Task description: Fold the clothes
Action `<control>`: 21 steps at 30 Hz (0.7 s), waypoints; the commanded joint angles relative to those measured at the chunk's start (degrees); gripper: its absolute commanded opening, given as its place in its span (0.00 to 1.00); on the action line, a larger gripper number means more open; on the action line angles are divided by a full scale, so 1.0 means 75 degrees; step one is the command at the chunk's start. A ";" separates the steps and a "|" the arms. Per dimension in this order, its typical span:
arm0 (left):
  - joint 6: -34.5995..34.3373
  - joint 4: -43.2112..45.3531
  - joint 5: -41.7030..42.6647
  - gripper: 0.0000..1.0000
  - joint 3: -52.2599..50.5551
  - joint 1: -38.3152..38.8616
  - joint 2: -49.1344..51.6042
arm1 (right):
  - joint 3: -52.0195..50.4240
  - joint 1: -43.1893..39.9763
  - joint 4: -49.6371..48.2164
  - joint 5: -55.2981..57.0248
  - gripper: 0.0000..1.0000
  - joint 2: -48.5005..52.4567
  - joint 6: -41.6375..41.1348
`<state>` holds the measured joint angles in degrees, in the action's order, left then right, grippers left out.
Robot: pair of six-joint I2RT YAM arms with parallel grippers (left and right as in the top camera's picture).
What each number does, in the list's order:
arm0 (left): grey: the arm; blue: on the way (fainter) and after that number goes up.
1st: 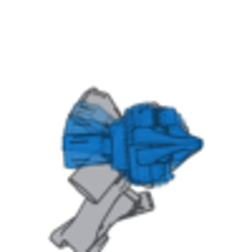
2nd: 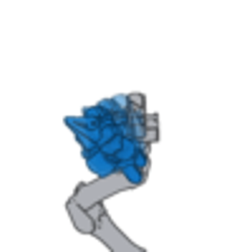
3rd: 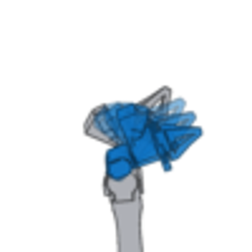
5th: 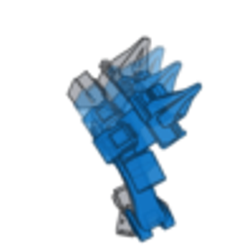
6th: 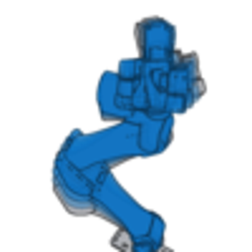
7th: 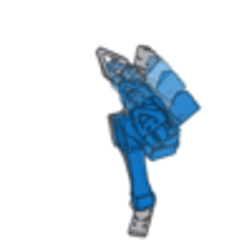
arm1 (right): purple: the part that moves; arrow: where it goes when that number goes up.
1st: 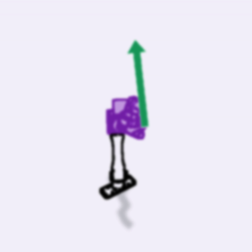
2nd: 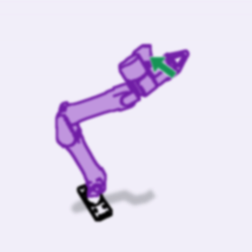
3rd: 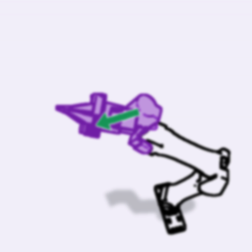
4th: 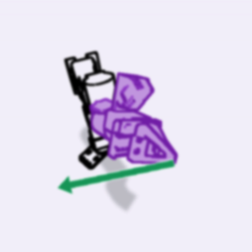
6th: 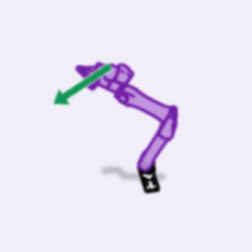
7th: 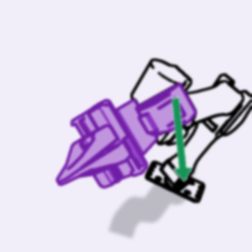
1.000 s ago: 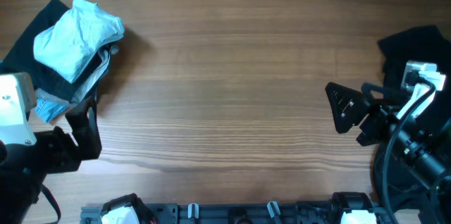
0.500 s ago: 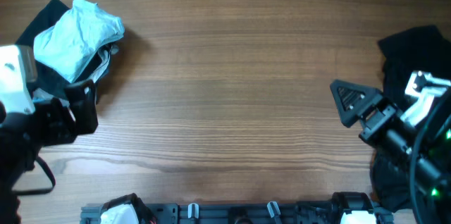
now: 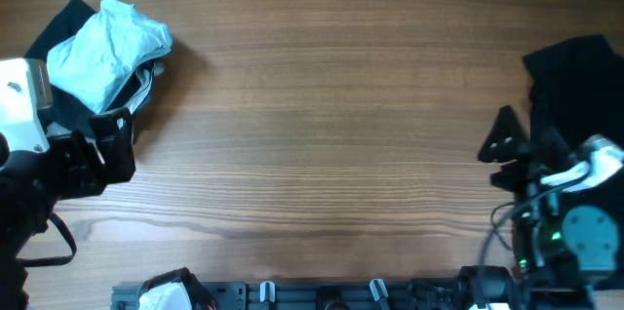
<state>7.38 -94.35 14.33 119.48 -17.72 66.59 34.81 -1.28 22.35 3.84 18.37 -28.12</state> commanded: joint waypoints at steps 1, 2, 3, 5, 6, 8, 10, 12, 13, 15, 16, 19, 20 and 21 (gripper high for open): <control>-0.0076 -0.0006 -0.0067 1.00 0.0000 0.0026 -0.0020 | -0.1708 0.0006 -0.1338 -0.0551 1.00 -0.1011 0.1338; -0.0076 -0.0006 -0.0067 1.00 0.0000 0.0026 -0.0020 | -0.2261 0.0006 -0.2028 -0.0551 1.00 -0.1279 0.1323; -0.0076 -0.0006 -0.0067 1.00 0.0000 0.0026 -0.0020 | -0.2702 0.0006 -0.2611 -0.0554 1.00 -0.1498 0.1314; -0.0076 -0.0006 -0.0067 1.00 0.0000 0.0026 -0.0020 | -0.3465 0.0006 -0.3678 -0.0548 1.00 -0.1932 0.1148; -0.0076 -0.0006 -0.0067 1.00 0.0000 0.0026 -0.0020 | -0.3960 0.0006 -0.4229 -0.0490 1.00 -0.2276 0.0985; -0.0076 -0.0006 -0.0067 1.00 0.0000 0.0026 -0.0020 | -0.4619 0.0012 -0.4966 -0.0396 1.00 -0.2425 0.0807; -0.0076 -0.0006 -0.0067 1.00 0.0000 0.0026 -0.0020 | -0.4602 0.0012 -0.4523 -0.0262 1.00 -0.2430 0.0475; -0.0076 -0.0003 -0.0067 1.00 0.0000 0.0026 -0.0020 | -0.4602 0.0012 -0.4360 -0.0294 1.00 -0.2430 0.0425; -0.0076 -0.0006 -0.0067 1.00 0.0000 0.0026 -0.0020 | -0.4602 0.0012 -0.4249 -0.0294 1.00 -0.2430 0.0323; -0.0076 -0.0006 -0.0067 1.00 0.0000 0.0026 -0.0020 | -0.4602 0.0012 -0.3646 -0.0294 1.00 -0.2428 0.0271; -0.0076 -0.0006 -0.0067 1.00 0.0000 0.0026 -0.0020 | -0.4602 0.0012 -0.3302 -0.0294 1.00 -0.2425 0.0268; -0.0076 -0.0006 -0.0067 1.00 0.0000 0.0026 -0.0020 | -0.4596 0.0012 -0.3028 -0.0353 1.00 -0.2291 0.0280; -0.0076 -0.0006 -0.0067 1.00 0.0000 0.0026 -0.0020 | -0.4596 0.0015 -0.3054 -0.0353 1.00 -0.2247 0.0271; -0.0076 -0.0006 -0.0067 1.00 0.0000 0.0026 -0.0020 | -0.4596 0.0012 -0.3051 -0.0353 1.00 -0.2203 0.0271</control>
<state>7.35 -94.37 14.35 119.48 -17.72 66.54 0.34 -1.28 -0.40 1.32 1.02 -25.45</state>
